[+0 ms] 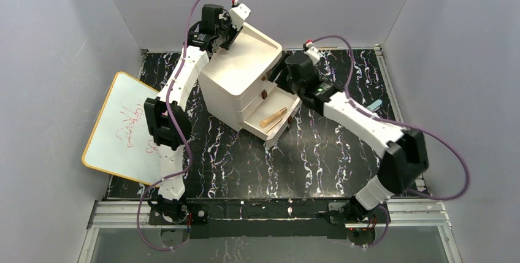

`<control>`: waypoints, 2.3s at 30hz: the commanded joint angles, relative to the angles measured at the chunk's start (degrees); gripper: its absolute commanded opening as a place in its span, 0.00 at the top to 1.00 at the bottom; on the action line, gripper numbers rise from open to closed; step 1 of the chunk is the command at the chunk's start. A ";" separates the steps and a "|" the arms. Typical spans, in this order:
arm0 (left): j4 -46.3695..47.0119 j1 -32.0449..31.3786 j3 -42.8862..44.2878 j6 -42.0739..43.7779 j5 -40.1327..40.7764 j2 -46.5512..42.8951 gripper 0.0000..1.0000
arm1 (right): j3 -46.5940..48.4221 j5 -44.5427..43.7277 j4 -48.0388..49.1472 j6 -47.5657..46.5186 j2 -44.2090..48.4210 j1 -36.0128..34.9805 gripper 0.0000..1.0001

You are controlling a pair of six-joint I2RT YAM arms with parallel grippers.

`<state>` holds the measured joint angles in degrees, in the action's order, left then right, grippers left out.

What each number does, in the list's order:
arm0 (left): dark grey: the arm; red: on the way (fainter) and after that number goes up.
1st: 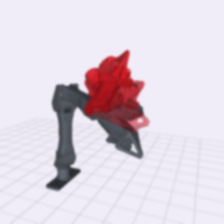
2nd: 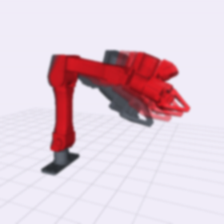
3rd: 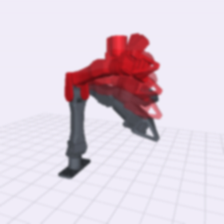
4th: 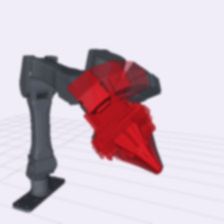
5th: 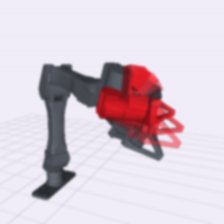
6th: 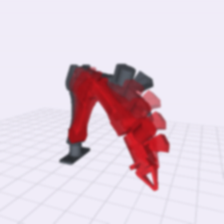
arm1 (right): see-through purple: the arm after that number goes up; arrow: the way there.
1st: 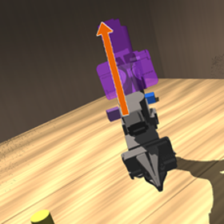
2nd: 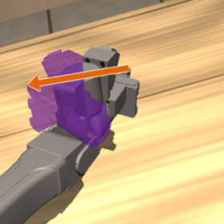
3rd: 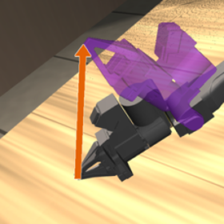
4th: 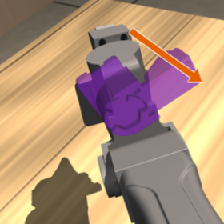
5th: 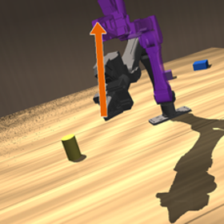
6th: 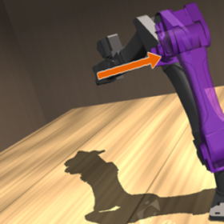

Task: Organize the makeup

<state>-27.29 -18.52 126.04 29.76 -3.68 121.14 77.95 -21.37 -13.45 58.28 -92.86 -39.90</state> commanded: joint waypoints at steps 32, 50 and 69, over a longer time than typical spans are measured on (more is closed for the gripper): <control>-13.96 -4.16 -4.16 4.49 -0.11 2.86 1.00 | -35.95 24.99 21.65 -67.05 11.66 5.70 0.01; -13.93 -4.15 -3.95 4.15 -0.62 3.90 1.00 | -21.72 40.23 39.86 -56.35 -12.08 5.41 0.01; -12.88 -3.10 -5.13 3.55 -1.83 2.38 1.00 | -16.91 41.62 54.77 -52.57 -19.27 -0.65 0.01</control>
<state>-26.30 -18.52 125.25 30.63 -2.81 120.86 58.19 17.78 34.68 7.57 -114.72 -37.15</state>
